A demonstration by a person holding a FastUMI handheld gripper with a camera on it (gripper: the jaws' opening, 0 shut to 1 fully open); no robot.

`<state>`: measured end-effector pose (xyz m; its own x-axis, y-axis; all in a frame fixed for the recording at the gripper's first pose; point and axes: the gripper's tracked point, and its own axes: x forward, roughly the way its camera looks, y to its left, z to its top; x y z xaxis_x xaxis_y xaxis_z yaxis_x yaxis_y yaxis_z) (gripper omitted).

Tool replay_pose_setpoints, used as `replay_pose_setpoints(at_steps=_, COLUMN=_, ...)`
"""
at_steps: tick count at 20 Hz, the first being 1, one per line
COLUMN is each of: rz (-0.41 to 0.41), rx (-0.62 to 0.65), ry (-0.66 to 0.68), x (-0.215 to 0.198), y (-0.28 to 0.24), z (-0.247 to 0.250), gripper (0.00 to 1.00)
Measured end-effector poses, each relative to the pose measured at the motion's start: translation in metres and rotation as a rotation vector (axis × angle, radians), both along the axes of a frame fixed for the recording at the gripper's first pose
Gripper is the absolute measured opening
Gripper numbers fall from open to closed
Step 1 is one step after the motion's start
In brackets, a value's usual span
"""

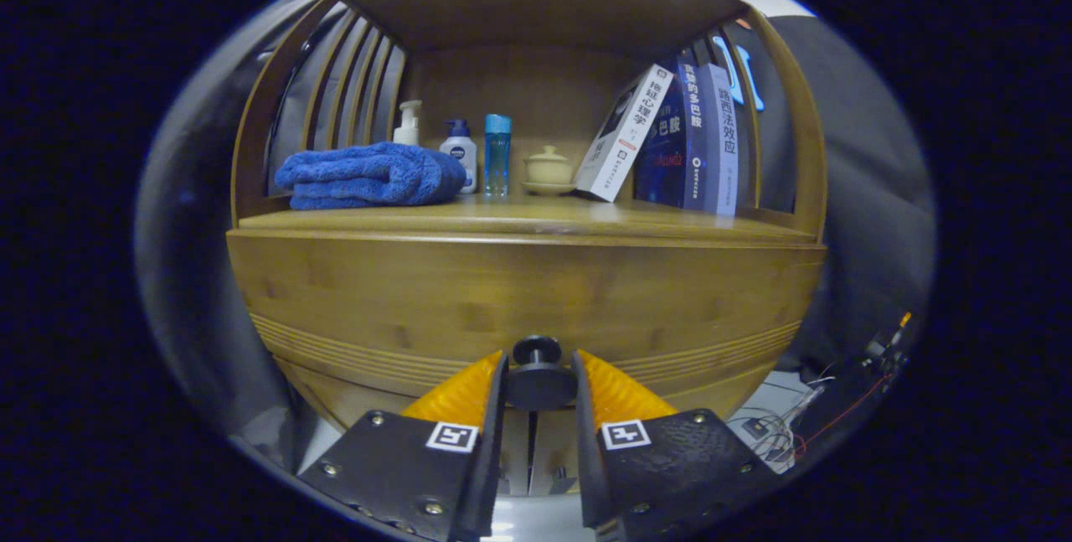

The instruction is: Pull open the drawer, take out the items inside it, and place them on the countertop above the cabinet.

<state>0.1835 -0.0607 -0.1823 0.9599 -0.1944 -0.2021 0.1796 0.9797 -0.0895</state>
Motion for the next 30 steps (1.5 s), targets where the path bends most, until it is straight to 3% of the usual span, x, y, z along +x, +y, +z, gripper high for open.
replay_pose_setpoints(at_steps=3, rz=-0.008, rx=0.018, ry=0.026, x=0.001, y=0.0, z=-0.004, gripper=0.29)
replay_pose_setpoints(at_steps=9, rz=-0.037, rx=0.042, ry=0.045, x=-0.029, y=0.004, z=-0.003, gripper=0.29)
replay_pose_setpoints(at_steps=22, rz=0.003, rx=0.053, ry=0.082, x=-0.116, y=0.012, z=-0.005, gripper=0.29)
replay_pose_setpoints(at_steps=30, rz=0.018, rx=0.053, ry=0.094, x=-0.148, y=0.016, z=-0.008, gripper=0.29)
